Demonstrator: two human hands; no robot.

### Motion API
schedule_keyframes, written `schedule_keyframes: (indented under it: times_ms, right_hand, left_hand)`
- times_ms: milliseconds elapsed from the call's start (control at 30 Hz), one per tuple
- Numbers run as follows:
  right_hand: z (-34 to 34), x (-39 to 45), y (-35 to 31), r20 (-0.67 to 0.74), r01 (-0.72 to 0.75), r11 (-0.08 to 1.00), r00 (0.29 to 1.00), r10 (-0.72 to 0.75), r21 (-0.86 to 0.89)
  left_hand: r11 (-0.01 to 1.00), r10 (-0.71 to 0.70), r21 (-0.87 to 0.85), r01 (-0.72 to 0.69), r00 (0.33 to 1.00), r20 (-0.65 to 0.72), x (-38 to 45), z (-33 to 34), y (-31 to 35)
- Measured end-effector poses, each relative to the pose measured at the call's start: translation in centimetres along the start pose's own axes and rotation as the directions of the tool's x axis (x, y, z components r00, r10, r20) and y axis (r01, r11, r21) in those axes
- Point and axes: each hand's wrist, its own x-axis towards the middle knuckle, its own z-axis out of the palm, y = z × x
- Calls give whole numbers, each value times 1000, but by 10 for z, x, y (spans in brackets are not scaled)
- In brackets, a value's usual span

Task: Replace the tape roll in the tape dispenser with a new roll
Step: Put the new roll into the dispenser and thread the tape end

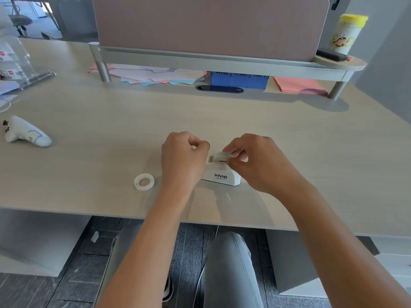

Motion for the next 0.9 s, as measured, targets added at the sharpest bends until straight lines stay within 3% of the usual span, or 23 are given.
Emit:
schedule_keyframes:
  times_ms: [367,667,900]
  right_hand:
    - [6,-2,-9,-37,-9,997,999,6,-73]
    - [18,-9,-9,-124,-9,998,992,1,-67]
    - [23,-10,-15,-147,-40,998,989,32,-52]
  left_hand:
    - [993,-97,-57,101,993,66,7,-17,-3]
    - [948,-191,-230,221,971,146,17,-23,-20]
    - [857,-267,-406,318,947,178,17,-28,-28]
